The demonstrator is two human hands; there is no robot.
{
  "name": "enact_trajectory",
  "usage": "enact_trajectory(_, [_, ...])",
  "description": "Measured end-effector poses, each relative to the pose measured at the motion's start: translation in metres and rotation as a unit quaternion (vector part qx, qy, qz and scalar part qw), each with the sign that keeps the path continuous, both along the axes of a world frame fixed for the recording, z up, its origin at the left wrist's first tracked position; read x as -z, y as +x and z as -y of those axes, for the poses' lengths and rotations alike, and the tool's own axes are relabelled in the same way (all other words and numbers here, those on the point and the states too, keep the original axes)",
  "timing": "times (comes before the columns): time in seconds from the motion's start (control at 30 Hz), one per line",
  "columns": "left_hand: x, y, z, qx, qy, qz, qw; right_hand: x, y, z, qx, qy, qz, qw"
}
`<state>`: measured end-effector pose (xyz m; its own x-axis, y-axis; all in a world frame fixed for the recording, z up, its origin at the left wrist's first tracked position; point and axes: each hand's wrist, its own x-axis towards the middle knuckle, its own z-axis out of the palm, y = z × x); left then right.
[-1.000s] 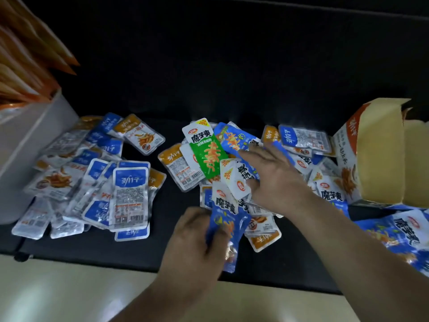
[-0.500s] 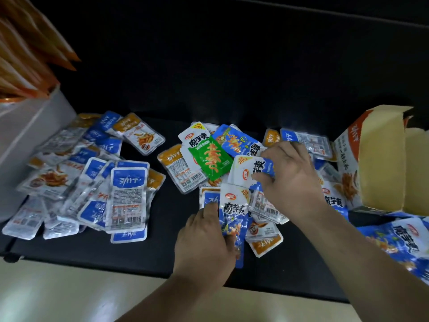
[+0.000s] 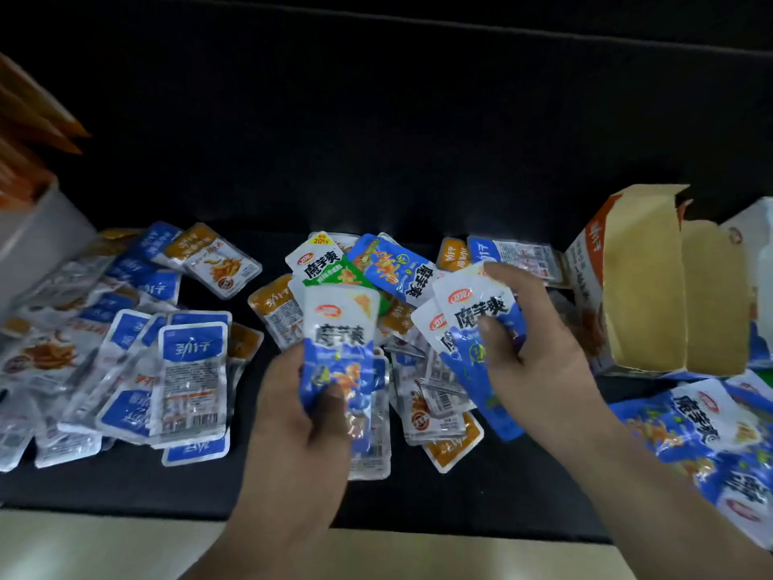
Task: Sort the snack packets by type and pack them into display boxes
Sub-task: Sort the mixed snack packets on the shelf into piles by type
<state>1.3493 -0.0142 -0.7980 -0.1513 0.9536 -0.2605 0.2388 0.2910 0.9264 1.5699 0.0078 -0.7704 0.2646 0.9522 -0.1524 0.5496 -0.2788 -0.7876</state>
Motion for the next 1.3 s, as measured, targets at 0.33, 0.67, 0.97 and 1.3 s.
enact_trajectory(0.33, [-0.01,0.067,0.001,0.029,-0.051,0.138,0.989,0.011,-0.022,0.039,0.169,0.008,-0.278,0.946])
enact_trajectory(0.67, [0.002,0.132,0.05,0.283,-0.111,0.071,0.95,-0.007,0.043,0.11,0.104,0.01,-0.164,0.981])
enact_trajectory(0.97, [0.0,0.203,0.048,0.458,-0.009,-0.052,0.887,0.012,0.128,0.152,0.245,0.018,-0.052,0.968])
enact_trajectory(1.3, [0.039,0.181,0.024,0.502,0.245,-0.486,0.672,0.059,0.163,0.132,0.237,-0.099,0.25,0.933])
